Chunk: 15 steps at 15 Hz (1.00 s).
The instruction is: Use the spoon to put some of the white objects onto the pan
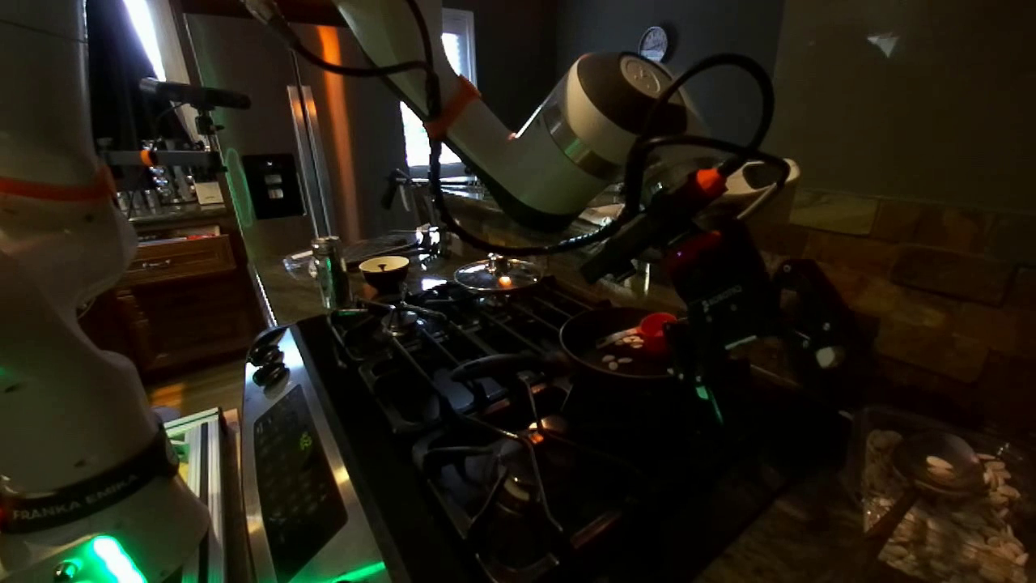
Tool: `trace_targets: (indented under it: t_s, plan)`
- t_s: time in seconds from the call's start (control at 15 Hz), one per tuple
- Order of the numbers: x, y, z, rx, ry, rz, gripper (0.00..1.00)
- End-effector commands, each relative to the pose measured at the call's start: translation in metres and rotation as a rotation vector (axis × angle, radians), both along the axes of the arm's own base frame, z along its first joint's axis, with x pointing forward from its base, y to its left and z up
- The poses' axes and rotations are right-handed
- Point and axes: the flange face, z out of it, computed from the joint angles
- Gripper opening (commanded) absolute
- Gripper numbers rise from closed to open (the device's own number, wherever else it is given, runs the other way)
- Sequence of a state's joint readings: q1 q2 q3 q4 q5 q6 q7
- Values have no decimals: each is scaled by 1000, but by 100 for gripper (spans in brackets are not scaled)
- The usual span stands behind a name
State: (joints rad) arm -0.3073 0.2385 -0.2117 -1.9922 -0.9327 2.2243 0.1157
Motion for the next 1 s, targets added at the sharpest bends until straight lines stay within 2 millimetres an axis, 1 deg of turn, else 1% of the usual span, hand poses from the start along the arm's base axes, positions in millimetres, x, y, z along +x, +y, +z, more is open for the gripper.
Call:
trace_targets:
  t_s: [0.0,0.13,0.33,0.4,0.47,0.53,0.8,0.93]
  plan:
    - [13,-12,-10,-93,-41,29,100]
    - [20,-30,-26,-151,-31,105,100]
    - [22,-53,-50,-153,-42,140,100]
    - [22,-58,-60,-136,-42,152,100]
    - [23,-62,-69,-123,-43,164,100]
    - [24,-62,-76,-112,-47,176,100]
    - [35,-70,-100,-113,-64,212,100]
    - [41,-75,-109,-127,-66,213,100]
